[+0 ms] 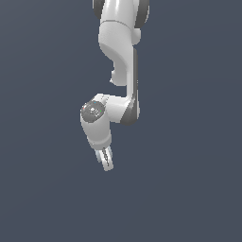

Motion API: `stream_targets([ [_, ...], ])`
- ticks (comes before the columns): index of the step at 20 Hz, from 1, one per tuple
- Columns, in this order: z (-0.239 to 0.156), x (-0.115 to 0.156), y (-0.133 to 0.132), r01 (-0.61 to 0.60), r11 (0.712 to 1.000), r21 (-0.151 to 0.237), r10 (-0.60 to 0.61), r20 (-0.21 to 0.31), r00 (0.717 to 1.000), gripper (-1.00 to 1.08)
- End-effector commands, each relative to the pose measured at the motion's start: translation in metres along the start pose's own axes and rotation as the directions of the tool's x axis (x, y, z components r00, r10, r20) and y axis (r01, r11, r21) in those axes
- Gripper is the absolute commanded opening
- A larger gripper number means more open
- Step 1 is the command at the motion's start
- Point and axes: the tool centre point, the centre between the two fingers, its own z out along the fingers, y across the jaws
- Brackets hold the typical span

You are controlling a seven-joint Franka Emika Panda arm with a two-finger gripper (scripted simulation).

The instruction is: Pick up the object and move it to a goal position.

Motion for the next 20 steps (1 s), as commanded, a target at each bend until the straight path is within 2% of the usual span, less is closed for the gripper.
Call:
stream_targets([
  [1, -0.013, -0.005, 0.000, 0.000, 1.000, 0.001, 0.000, 0.000, 1.000, -1.00],
  [8, -0.069, -0.027, 0.003, 0.000, 1.000, 0.002, 0.000, 0.001, 1.000, -1.00],
  [20, -0.207, -0.079, 0.011, -0.002, 1.000, 0.001, 0.002, 0.000, 1.000, -1.00],
])
